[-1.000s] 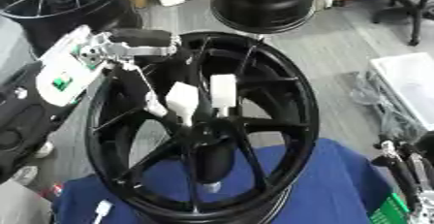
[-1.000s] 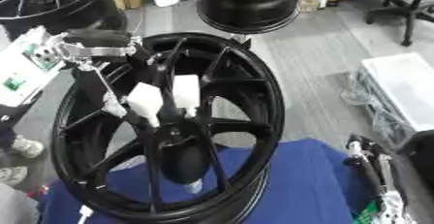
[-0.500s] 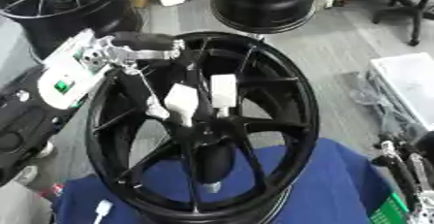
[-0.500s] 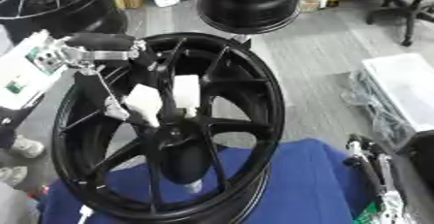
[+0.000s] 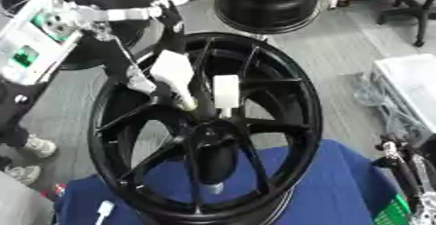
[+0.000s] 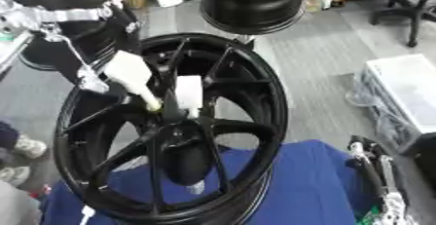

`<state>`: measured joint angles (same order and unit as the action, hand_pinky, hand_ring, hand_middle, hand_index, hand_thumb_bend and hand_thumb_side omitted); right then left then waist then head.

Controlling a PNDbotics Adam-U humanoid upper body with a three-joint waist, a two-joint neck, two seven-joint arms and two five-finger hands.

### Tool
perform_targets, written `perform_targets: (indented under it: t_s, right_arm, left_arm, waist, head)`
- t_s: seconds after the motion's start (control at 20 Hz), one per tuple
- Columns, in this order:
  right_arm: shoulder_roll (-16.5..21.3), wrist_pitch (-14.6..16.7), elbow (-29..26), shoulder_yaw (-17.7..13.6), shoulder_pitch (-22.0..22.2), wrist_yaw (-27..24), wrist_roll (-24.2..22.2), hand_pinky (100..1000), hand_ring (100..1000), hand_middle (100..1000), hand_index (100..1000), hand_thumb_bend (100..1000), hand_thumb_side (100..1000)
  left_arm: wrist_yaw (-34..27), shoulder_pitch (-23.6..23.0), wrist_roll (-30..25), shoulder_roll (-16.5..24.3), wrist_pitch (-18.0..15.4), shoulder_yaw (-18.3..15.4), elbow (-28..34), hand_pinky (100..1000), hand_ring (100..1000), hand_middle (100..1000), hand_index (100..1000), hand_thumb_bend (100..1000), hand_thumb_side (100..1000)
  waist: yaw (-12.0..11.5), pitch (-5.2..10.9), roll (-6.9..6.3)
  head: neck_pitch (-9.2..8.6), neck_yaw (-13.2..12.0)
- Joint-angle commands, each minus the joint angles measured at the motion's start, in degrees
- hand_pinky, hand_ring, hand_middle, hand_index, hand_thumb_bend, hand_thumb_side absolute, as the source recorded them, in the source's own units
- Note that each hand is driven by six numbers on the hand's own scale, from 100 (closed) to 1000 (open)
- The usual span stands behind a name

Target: Pull the pin out of the wheel hub.

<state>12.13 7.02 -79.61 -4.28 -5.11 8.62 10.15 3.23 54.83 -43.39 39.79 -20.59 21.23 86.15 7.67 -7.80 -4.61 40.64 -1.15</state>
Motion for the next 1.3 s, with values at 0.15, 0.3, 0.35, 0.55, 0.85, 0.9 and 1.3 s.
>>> perform_targets:
  t_s: [0.15, 0.3, 0.35, 0.55, 0.85, 0.9, 1.3]
  right_arm:
    - [1.5, -0.1, -0.4, -0.8, 0.0, -0.1, 0.5, 604, 489, 618, 777, 100, 814]
    - [1.8, -0.1, -0.5, -1.1, 0.1, -0.2, 0.7, 604, 489, 618, 777, 100, 813]
    - [1.8, -0.1, -0.6, -1.2, 0.1, -0.2, 0.8, 604, 489, 618, 777, 100, 811]
    - [1.8, -0.1, -0.9, -1.4, 0.2, -0.1, 1.1, 604, 489, 618, 777, 100, 810]
    - [1.3, -0.2, -0.8, -1.3, 0.0, -0.2, 1.1, 604, 489, 618, 777, 100, 811]
    - [1.3, -0.2, -0.8, -1.2, -0.1, -0.3, 1.0, 604, 489, 618, 777, 100, 811]
    - [1.1, -0.1, -0.9, -1.2, -0.3, -0.4, 1.0, 603, 489, 618, 777, 100, 808]
  left_arm:
    - [-4.5, -3.3, -5.3, 11.6, -5.3, -9.8, 2.6, 629, 369, 334, 508, 434, 184]
    - [-3.9, -10.4, -1.3, 17.1, -4.1, -14.9, 1.1, 630, 370, 337, 510, 432, 186]
    - [-3.3, -13.2, 0.0, 18.3, -3.7, -16.5, 0.0, 631, 373, 341, 513, 438, 185]
    - [3.3, -20.7, 3.6, 19.5, -2.5, -19.7, -6.8, 627, 390, 356, 532, 474, 193]
    - [19.8, -21.1, 10.0, 14.1, -2.2, -19.7, -22.1, 679, 542, 524, 701, 614, 234]
    - [22.8, -20.7, 12.2, 13.0, -2.0, -20.1, -24.8, 698, 589, 574, 750, 675, 285]
    - [31.2, -23.0, 27.1, 8.5, -1.2, -23.9, -33.2, 765, 718, 756, 857, 842, 485]
  waist:
    - [-0.9, 1.31, -0.09]
    - [-1.4, 1.08, -0.22]
    - [-1.5, 0.99, -0.25]
    - [-1.5, 0.74, -0.15]
    - [-1.0, 0.52, 0.38]
    - [-1.0, 0.49, 0.43]
    - [-1.0, 0.33, 0.56]
  head:
    - [-0.47, 0.4]
    - [-0.48, 0.5]
    - [-0.46, 0.5]
    - [-0.56, 0.5]
    - [-0.83, -0.2]
    - [-0.81, -0.3]
    - [-0.44, -0.3]
